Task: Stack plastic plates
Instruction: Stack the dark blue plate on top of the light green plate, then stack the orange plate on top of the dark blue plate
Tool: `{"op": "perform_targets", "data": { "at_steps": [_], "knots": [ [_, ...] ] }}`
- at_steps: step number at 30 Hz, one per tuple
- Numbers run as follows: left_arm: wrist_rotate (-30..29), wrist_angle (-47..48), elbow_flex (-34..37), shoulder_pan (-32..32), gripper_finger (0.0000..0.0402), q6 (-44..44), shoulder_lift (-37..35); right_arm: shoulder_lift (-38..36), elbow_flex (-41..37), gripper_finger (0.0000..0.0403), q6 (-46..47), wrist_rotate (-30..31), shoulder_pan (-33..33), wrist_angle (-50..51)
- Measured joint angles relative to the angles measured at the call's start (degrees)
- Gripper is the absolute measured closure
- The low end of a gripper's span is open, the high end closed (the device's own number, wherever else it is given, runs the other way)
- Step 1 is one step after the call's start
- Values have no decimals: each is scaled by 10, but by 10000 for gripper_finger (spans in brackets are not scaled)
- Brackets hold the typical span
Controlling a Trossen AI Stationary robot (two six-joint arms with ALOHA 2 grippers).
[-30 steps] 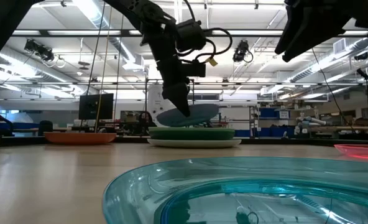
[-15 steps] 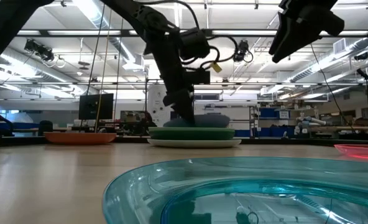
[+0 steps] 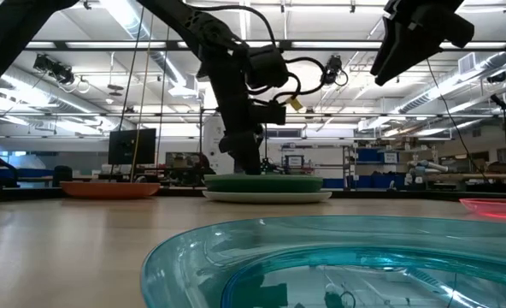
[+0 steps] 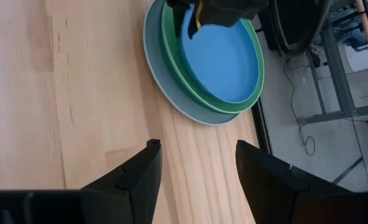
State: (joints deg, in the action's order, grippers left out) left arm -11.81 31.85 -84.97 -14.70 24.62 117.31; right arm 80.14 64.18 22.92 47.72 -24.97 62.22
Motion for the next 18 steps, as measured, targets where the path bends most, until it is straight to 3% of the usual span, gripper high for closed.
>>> {"op": "perform_targets", "data": {
  "at_steps": [8, 15, 18],
  "knots": [
    [-1, 57, 0, -1, 182, -14, -59, 0, 0, 192, -4, 0, 3, -5],
    [0, 192, 5, -42, 169, -94, -160, 0, 0, 192, -1, -6, 12, -9],
    [0, 218, 53, -77, 174, -147, -189, 0, 0, 192, -1, -10, 14, -10]
  ]
}}
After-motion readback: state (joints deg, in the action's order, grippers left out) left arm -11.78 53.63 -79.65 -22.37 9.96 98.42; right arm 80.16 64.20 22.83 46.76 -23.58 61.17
